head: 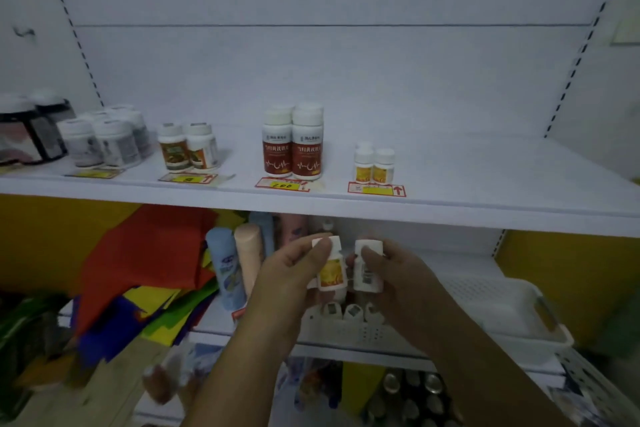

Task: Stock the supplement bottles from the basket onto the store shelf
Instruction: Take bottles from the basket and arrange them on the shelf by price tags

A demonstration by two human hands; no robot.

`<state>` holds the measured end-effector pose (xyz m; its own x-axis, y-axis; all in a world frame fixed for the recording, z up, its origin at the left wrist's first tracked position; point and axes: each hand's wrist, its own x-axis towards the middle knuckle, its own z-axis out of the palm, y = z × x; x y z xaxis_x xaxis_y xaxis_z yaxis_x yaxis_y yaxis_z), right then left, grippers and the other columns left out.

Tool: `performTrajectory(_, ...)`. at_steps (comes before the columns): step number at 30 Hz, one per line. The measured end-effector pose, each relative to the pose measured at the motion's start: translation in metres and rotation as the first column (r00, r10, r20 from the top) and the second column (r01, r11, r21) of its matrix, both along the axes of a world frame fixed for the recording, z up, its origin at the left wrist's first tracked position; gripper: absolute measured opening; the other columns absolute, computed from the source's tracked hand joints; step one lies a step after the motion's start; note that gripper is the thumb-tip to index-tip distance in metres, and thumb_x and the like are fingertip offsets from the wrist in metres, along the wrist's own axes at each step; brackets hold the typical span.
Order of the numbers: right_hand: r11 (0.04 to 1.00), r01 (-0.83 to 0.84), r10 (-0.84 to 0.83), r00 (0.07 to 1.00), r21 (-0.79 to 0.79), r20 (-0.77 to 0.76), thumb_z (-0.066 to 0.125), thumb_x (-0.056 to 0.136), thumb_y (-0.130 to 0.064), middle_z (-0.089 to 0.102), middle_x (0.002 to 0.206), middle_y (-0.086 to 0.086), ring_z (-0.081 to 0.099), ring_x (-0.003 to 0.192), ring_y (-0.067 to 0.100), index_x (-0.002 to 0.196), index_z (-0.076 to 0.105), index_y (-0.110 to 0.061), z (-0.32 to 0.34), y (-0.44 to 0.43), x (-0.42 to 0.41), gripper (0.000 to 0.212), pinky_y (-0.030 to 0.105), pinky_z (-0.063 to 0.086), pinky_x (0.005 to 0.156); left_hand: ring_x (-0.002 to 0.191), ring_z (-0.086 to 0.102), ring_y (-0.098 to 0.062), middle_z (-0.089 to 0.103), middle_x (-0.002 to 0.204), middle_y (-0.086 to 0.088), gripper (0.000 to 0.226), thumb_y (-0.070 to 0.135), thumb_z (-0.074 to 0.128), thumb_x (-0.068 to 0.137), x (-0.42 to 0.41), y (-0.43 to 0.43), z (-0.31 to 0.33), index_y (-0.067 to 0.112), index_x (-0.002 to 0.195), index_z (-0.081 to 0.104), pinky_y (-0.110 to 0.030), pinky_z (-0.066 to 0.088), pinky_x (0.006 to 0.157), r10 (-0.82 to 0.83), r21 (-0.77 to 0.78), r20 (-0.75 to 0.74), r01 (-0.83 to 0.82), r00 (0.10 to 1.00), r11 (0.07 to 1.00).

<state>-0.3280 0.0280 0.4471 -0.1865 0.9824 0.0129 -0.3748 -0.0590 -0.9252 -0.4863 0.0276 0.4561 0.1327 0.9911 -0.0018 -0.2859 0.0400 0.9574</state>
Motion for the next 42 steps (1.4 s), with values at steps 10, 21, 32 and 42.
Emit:
performTrajectory(10,0.994,-0.045,0.057,0.992,0.101,-0.114,0.055,0.075,-0.020,0.068,0.096,0.019,0.064,0.087,0.030,0.102,0.063,-0.003,0.043,-0.043,-0.043,0.032,0.044,0.051,0.082,0.067,0.070,-0.017,0.075,0.080,-0.007,0.029,0.034,0.066,0.067,-0.033,-0.048,0.031,0.018,0.089,0.075,-0.025,0.054,0.053,-0.011,0.102,0.043,0.006,0.999,0.995)
performTrajectory(21,0.871,0.026,-0.324,0.782,0.491,0.532,0.051,0.087,-0.030,0.063,0.100,-0.007,0.063,0.096,0.019,0.118,0.058,-0.025,0.052,-0.051,-0.043,0.033,0.043,0.052,0.087,0.073,0.070,-0.021,0.075,0.093,-0.015,0.042,0.033,0.066,0.067,-0.040,-0.049,0.041,0.011,0.103,0.070,-0.029,0.057,0.056,-0.010,0.109,0.006,0.009,1.000,0.994)
performTrajectory(32,0.970,0.176,-0.184,0.982,0.168,0.032,0.063,0.066,-0.028,0.072,0.104,0.015,0.068,0.098,0.029,0.101,0.068,-0.008,0.073,0.012,0.011,0.041,0.037,0.058,0.077,0.071,0.072,-0.014,0.077,0.084,-0.005,0.027,0.024,0.069,0.069,-0.005,0.018,0.066,0.013,0.094,0.072,-0.024,0.056,0.056,0.024,0.120,-0.110,-0.011,0.994,0.993)
performTrajectory(42,0.913,0.279,-0.365,0.885,0.299,0.290,0.068,0.081,-0.016,0.071,0.102,0.006,0.067,0.094,0.018,0.101,0.069,-0.012,0.122,0.161,0.096,0.021,0.021,0.053,0.072,0.081,0.067,-0.017,0.066,0.096,0.003,0.030,0.031,0.071,0.079,0.064,0.158,0.181,0.023,0.107,0.064,-0.034,0.059,0.074,0.395,0.542,-0.646,0.029,0.653,0.840)
